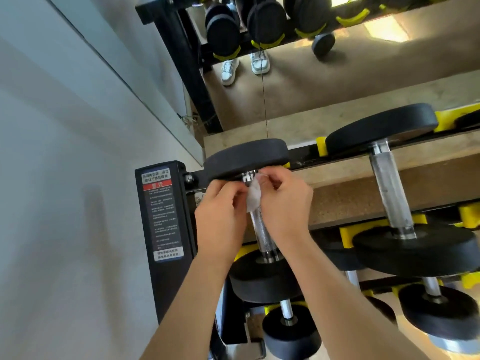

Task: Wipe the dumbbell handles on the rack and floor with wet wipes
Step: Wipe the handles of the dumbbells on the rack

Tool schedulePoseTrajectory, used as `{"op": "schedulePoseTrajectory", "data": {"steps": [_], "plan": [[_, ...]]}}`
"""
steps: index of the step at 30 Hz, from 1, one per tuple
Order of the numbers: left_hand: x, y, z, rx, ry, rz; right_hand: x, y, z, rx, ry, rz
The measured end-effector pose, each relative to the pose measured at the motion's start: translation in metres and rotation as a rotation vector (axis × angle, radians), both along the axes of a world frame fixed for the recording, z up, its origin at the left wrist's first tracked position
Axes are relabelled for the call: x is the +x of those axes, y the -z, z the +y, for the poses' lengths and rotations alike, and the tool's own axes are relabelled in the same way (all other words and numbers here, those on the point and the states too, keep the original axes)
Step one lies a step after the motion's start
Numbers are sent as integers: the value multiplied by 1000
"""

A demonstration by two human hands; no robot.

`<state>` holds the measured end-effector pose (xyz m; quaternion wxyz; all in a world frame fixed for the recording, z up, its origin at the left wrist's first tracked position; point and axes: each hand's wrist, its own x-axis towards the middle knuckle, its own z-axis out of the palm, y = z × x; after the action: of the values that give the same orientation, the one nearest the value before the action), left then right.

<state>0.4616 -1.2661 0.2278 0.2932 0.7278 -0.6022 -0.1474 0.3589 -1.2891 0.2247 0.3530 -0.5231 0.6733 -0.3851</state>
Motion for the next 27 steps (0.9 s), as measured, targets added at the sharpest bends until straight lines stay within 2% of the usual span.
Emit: {"op": "schedulePoseTrajectory", "data": {"steps": [2,6,8,12,15,20,22,25,27], "plan": [[2,1,-2,24,-6,40,-4,-2,1,19,-106,113],[2,7,21,-11,232,-27,-27,-6,25,188,-334,346],[3,11,34,17,277,1,-39,-11,38,292,-456,447],[2,9,42,125,384,34,-49,-18,32,434,-651,547],[0,-1,39,190,390,40,-52,-15,24,446,-712,485],[-13,-1,22,102,278,-69,-53,-14,19,266,-554,172],[-14,-3,23,140,305,-120,-53,-16,22,258,-600,161],[-13,-12,33,405,426,-253,-60,-11,33,343,-745,256],[-10,-18,36,630,391,-190,-64,-6,38,334,-762,219]]}}
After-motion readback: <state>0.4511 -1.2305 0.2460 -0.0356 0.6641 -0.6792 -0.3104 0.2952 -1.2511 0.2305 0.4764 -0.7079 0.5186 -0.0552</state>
